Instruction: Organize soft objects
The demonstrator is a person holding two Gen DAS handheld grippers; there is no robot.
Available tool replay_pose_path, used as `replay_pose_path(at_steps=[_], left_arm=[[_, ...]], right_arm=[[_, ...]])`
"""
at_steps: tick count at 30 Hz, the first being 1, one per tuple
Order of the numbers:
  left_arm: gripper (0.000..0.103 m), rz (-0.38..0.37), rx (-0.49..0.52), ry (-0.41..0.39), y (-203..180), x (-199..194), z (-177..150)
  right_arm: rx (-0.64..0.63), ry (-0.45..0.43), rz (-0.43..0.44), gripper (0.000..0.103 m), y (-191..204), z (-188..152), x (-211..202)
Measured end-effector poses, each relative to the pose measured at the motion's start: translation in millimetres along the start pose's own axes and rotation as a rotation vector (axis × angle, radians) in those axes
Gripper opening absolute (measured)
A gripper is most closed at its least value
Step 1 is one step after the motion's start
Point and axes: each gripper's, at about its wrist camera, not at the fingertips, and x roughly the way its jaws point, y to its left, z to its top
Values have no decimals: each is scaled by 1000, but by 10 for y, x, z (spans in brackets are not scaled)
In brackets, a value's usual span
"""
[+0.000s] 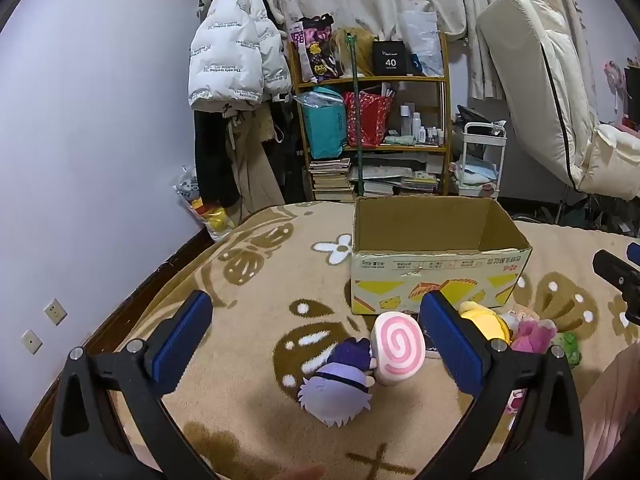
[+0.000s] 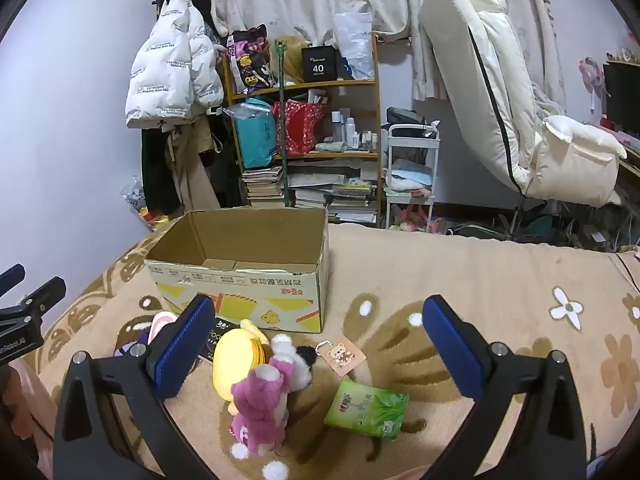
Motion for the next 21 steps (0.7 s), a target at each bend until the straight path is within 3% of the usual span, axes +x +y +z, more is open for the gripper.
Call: replay_pose_path(at_steps=[2,21], left_arm=[[103,7,4,29,-10,34,16],[103,0,-3,30,-1,72,19]], right_arm=[[2,6,-4,103,-1,2,0],[8,10,-5,103,-78,8,-1]])
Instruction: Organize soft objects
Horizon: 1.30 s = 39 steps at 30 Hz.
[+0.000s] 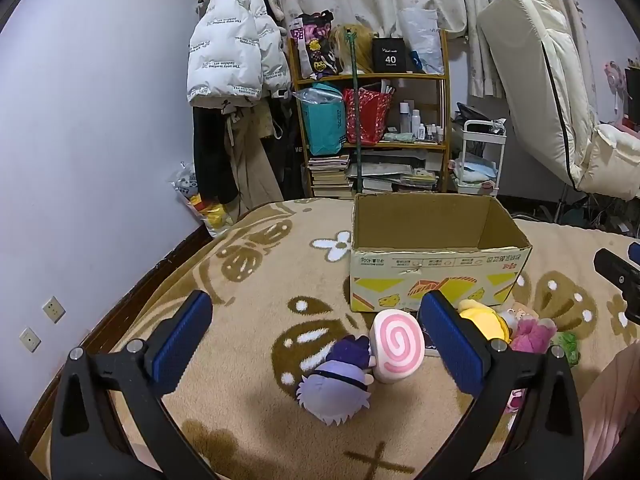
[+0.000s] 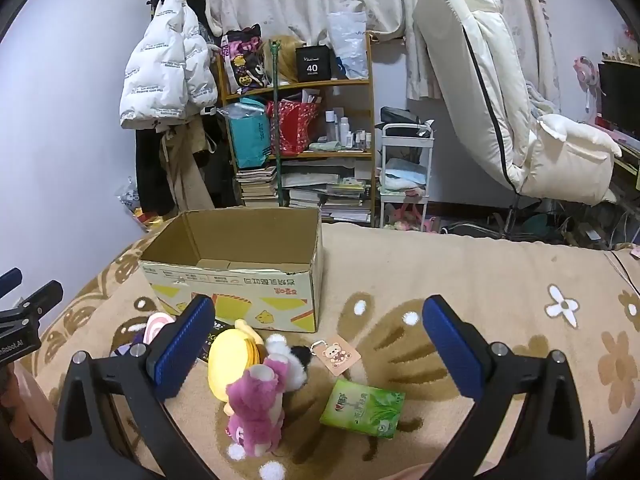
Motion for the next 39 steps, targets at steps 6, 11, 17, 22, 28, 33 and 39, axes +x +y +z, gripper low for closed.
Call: replay_pose_path(at_steps=[6,11,17,22,28,33,39], left_arm=[[103,-2,0,-3,-11,17,-15],[103,0,-1,-3,-9,24,-41],[103,-1,-1,-3,-11,22,-44],[103,0,0,-3,-12,23,-42],[103,-1,0,-1,-8,25,-51],[103,0,1,-1,-8,25,-52],[103,-1,1,-1,-7,28,-53]], right_arm=[[0,3,-5,103,50,-2,-2],[-6,-9,-15,103,79,-15,4],[-6,-9,-14,103,80,-24,10],[-6,-7,-12,103,89,-32,18],[-6,-5,-12,103,84,-30,21],[-5,-5,-12,103,79,-27,22],[-5,-4,-11,103,78,-28,24]])
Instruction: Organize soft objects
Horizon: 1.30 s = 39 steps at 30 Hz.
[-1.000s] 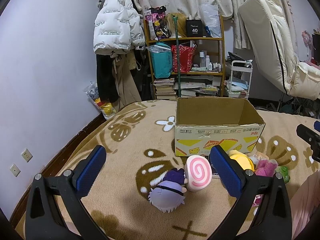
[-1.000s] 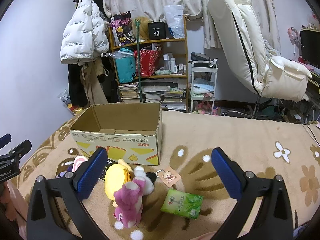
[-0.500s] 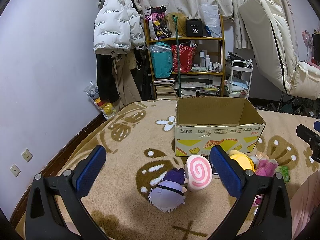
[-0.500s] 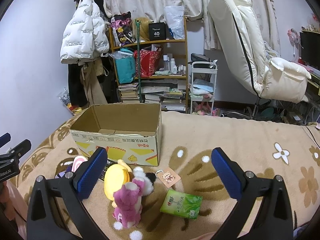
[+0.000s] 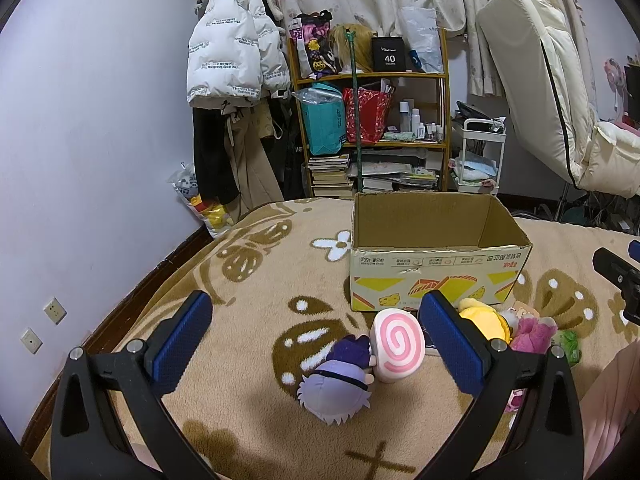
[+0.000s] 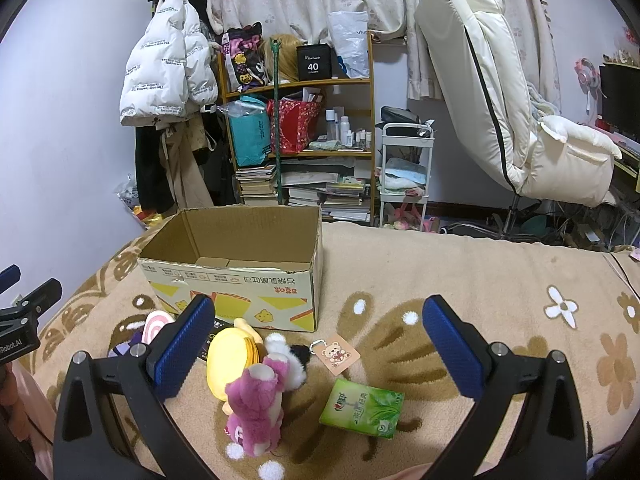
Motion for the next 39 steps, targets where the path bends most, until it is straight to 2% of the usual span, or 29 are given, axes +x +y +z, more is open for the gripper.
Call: replay_pose_path(at_steps=[39], left_arm=[[103,7,9,8,-9,20,-49]], right_arm=[[-7,0,-4,103,0,10,-2]])
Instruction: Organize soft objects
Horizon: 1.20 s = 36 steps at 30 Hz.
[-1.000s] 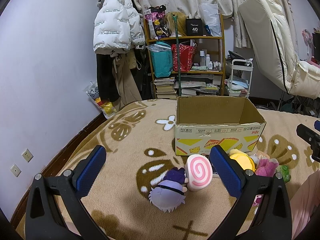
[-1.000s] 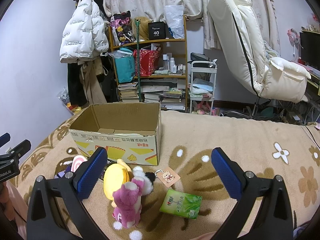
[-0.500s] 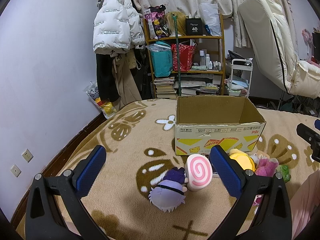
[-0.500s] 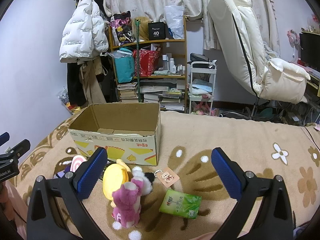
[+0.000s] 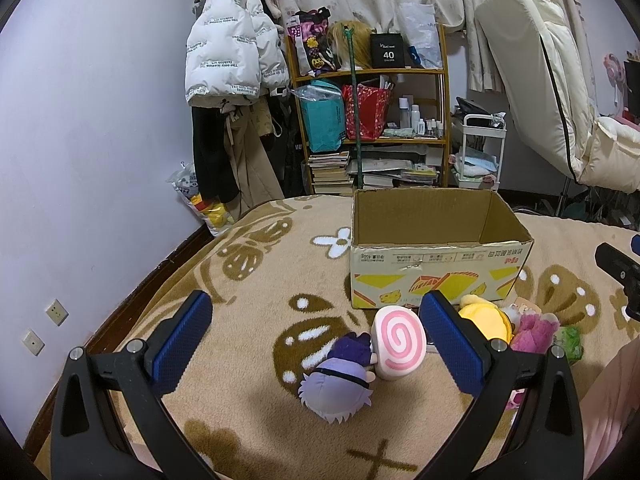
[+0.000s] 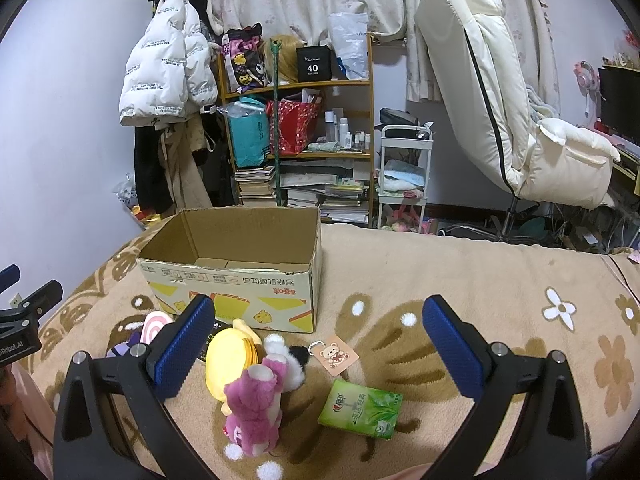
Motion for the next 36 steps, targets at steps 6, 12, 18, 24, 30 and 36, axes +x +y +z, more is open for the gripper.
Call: replay_pose_path(at_steps=[6,12,18,24,30,36], left_arm=[[103,0,6,18,5,31,-29],[103,0,21,42,-15,62,-7],[103,-8,46,107,-48,179,-10],[103,-57,37,153,-64,290,42],[103,-58,77,196,-200,444,85],[103,-79,111,264,-352,668,53]], right_arm=[[0,1,4,103,5,-4,2],[3,5,3,103,7,-22,8],[-10,34,28,103,4,-119,57],[-24,85,76,103,62,-110,113],[-16,151,105,103,148,-124,218],[0,259,135,101,192,-185,441]])
